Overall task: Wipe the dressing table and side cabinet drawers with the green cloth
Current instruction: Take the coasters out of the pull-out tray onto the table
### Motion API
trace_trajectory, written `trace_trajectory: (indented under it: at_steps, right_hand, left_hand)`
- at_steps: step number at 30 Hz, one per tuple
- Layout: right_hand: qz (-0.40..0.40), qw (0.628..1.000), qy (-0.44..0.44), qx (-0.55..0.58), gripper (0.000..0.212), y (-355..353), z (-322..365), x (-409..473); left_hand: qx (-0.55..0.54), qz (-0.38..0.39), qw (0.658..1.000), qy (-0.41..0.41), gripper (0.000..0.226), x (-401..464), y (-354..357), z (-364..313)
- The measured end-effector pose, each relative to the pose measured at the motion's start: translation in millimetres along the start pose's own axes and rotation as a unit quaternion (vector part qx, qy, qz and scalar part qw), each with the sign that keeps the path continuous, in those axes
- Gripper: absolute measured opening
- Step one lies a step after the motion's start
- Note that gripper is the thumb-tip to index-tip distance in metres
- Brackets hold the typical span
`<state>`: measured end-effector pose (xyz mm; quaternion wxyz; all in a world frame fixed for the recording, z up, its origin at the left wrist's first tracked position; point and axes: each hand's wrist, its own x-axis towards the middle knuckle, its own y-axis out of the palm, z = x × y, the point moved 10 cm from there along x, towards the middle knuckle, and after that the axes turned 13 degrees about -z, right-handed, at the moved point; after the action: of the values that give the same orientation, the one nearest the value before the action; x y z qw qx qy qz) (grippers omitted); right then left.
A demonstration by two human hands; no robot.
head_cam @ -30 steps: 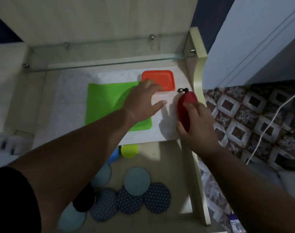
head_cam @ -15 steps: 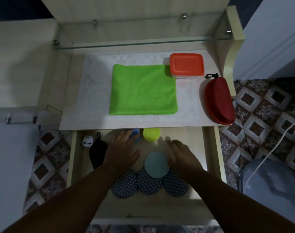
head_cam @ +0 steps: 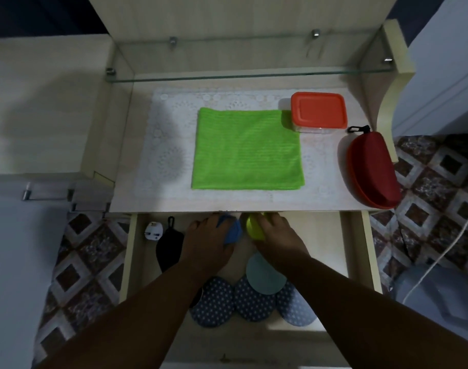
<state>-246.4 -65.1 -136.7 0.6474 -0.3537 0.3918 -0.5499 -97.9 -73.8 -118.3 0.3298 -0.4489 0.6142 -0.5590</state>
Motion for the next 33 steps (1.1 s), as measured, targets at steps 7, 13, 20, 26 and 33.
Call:
trace_trajectory:
  at_steps: [7,13,20,26,33]
  right_hand:
    - [-0.071,0.982,-0.016,0.173,0.071,-88,1,-30]
    - [-0.274,0.952,-0.011,0.138,0.064,-213,-34,22]
    - [-0.275,0.947,0.156,0.049,0.059,-265,-109,113]
    - [-0.164,0.970,0.176,-0.048,0.075,-256,-144,156]
    - [-0.126,0.963,0.145,-0.190,0.066,-251,-155,167]
  left_hand:
    - [-0.181,-0.082,0.980,-0.009,0.066,10,-67,2]
    - [-0.186,-0.229,0.953,-0.071,0.050,86,-139,33]
    - [-0.021,-0.193,0.957,-0.213,0.055,175,-135,130]
    - [-0.010,-0.102,0.965,-0.241,0.062,203,-107,189]
    - [-0.117,-0.133,0.965,-0.196,0.056,210,-97,189]
